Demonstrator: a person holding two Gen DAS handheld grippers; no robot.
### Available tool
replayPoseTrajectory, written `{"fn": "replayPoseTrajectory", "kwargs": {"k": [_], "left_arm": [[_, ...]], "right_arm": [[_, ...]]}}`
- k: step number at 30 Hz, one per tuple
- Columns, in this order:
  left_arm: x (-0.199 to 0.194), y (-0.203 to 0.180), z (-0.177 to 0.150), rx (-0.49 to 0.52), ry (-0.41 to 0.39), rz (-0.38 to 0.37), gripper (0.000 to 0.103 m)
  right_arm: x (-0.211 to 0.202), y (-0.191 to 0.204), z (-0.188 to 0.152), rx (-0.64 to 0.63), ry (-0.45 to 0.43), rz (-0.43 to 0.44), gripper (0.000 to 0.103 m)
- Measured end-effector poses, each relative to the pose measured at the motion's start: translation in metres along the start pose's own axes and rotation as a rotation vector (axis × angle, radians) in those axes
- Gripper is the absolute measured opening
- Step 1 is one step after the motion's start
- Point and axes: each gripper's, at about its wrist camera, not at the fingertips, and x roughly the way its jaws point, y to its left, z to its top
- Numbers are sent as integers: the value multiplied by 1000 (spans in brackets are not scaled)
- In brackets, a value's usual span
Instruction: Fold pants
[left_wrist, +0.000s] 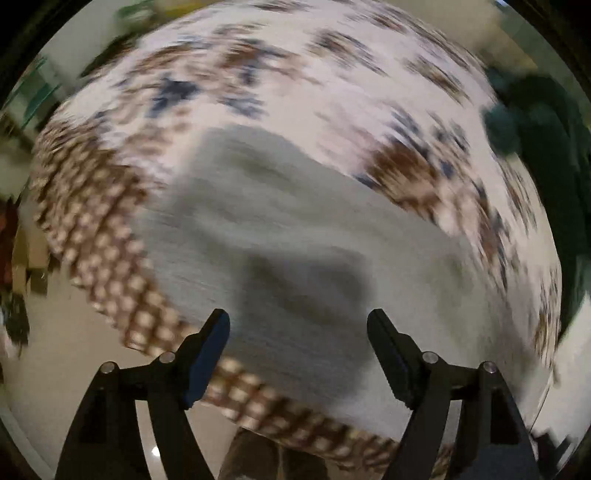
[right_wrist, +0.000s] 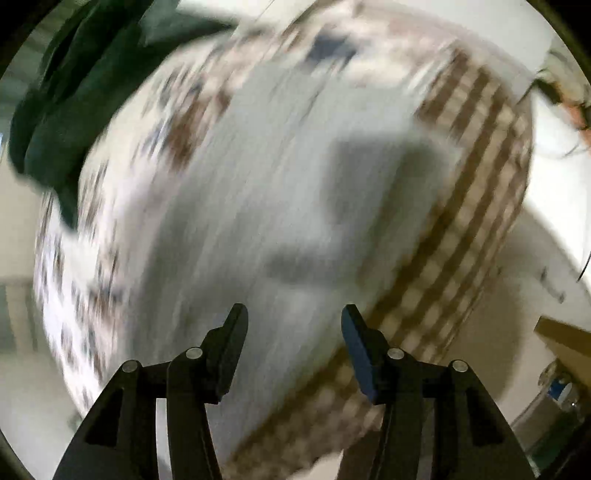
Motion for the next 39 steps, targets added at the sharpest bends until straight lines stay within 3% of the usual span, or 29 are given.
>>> {"fn": "replayPoseTrajectory", "kwargs": {"k": [2,4,5,6,7,13,20,22,24,27,30,33,34,36,39], "left_arm": [[20,-36,-13,49,43,-32,75],[39,-64,-24,90,73,-41,75],[47,-75,-29,111,86,-40,75],[59,-91,-35,140,108,-34,75],[66,-102,-40,155,126,-39,75],[77,-147,-66,276,167,-30,75],[72,-159,-79,321,178,-20,75],[74,-165,-80,331,184,-19,75],[77,-170,-82,339,190,-24,75],[78,-176,-84,354,191,-29,75],[82,-185,-87,365,195,-35,75],[86,-191,-89,367,208,-38,75],[87,-194,-90,371,212,-39,75],[89,-204,-91,382,213,-41,75],[87,-221,-89,408,205,-53,75]], "right_arm": [[9,-15,38,34,-39,-41,55],[26,-37,72,75,-15,-58,51],[35,-41,81,91,-1,-59,40],[45,-45,89,110,17,-65,12],[52,-46,94,121,28,-77,6],[12,-31,92,46,-92,-46,5],[-4,-80,76,119,-20,-48,5],[7,-99,73,133,70,-26,9],[12,-113,74,174,103,2,13],[2,-126,79,201,44,65,34],[1,-129,88,208,2,116,37],[23,-129,100,225,24,63,39],[31,-127,101,229,41,50,35],[33,-122,100,214,33,18,4],[14,-116,92,137,-33,-69,4]]}}
